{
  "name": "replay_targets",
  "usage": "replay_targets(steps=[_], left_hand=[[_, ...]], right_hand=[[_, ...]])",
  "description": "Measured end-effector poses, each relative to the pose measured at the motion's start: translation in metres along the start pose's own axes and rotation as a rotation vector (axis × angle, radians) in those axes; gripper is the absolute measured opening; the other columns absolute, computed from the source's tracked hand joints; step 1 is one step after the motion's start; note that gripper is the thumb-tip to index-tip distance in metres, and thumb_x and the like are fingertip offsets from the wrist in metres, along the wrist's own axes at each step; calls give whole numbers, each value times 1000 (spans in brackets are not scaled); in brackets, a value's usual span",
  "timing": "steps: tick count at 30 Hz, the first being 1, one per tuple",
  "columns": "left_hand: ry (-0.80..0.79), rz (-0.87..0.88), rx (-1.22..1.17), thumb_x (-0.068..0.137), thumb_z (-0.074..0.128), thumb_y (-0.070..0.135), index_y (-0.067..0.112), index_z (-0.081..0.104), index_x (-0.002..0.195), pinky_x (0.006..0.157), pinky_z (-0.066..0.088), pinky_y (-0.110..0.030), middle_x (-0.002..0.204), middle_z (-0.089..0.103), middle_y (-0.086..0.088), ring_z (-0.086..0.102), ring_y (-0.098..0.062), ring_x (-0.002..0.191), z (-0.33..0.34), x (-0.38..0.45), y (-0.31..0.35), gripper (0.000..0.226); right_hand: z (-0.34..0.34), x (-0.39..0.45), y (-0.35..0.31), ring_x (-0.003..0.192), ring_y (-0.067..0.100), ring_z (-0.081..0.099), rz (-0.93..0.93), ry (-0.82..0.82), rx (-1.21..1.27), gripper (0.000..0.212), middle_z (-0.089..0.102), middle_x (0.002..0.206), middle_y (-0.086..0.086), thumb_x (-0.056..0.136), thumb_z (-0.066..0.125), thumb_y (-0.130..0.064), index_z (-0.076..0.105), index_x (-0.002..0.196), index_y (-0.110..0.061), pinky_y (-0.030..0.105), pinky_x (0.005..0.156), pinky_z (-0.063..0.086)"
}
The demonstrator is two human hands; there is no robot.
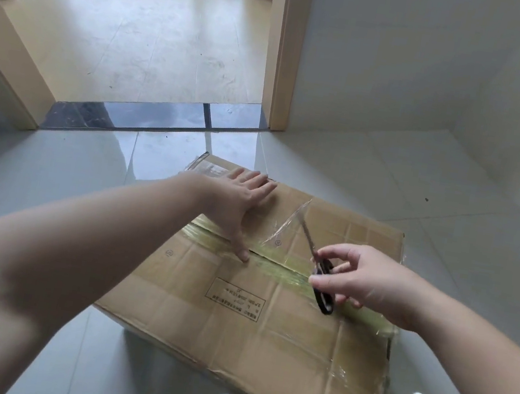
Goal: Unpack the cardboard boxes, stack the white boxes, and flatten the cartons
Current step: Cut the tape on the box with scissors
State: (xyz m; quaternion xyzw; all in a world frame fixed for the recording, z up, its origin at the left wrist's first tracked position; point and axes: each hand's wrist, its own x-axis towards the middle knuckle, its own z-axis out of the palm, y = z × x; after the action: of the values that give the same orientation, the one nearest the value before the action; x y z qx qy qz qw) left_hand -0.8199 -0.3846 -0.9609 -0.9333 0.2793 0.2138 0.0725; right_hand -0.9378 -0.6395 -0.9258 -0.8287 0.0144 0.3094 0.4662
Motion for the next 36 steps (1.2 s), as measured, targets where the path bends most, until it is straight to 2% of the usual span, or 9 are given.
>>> replay_targets(steps=[4,9,12,18,23,27,30,33,36], left_hand=[[21,59,17,29,47,102,32,-25,144,114,-15,-49,156,-22,-4,-26,-19,141,3,12,-5,152],[76,15,-9,34,41,102,26,-18,147,114,-10,-54,158,-13,-10,-17,-23,144,4,22,-5,148],[55,-36,-3,31,38,103,23,-18,147,114,-7,-57,158,-14,-7,-16,-22,144,-3,29,-2,152],[70,-27,-1,32,37,104,21,-7,150,116,3,-52,157,10,-1,9,-23,144,-8,36,0,151],[127,-156,-38,31,33,105,21,5,150,111,20,-46,149,27,-4,25,-26,137,-14,38,-5,148],[130,-342,-126,30,31,106,23,8,150,107,25,-47,148,31,-7,28,-28,136,-16,33,-13,147],[123,-520,-230,21,31,106,28,14,148,104,27,-52,147,32,-9,30,-31,135,-19,28,-12,150],[121,-657,-318,14,31,106,35,14,146,101,28,-55,145,34,-9,34,-33,131,-19,26,-6,151],[112,-698,-340,13,30,106,36,9,147,100,27,-56,146,31,-10,30,-33,132,-18,29,0,152]], right_hand=[[12,-9,2,58,-1,55,-73,23,-382,23,64,70,-13,76,70,-31,64,98,-34,12,57,43],[32,-31,-6,99,15,46,-153,-59,-942,78,41,104,-7,57,74,-65,37,121,-38,29,81,42],[58,-40,-7,98,20,44,-241,-97,-1035,90,37,105,-2,48,74,-72,32,118,-33,35,80,40],[74,-37,6,103,24,40,-284,-96,-1160,119,34,116,5,56,75,-64,4,142,-25,37,85,39],[42,-23,15,109,23,40,-228,10,-1207,117,34,119,3,54,71,-59,3,144,-29,35,87,41],[-3,-1,19,111,25,46,-84,173,-1273,110,41,120,6,50,76,-63,19,138,-29,33,83,42],[-34,12,20,104,26,54,-7,408,-1320,81,49,112,7,61,75,-59,34,122,-25,31,69,39],[-54,11,28,100,26,60,59,587,-1275,49,58,107,6,78,64,-57,44,104,-21,31,71,45],[-37,-2,29,100,26,60,70,534,-1066,54,61,106,5,76,54,-67,49,107,-23,32,76,47]])
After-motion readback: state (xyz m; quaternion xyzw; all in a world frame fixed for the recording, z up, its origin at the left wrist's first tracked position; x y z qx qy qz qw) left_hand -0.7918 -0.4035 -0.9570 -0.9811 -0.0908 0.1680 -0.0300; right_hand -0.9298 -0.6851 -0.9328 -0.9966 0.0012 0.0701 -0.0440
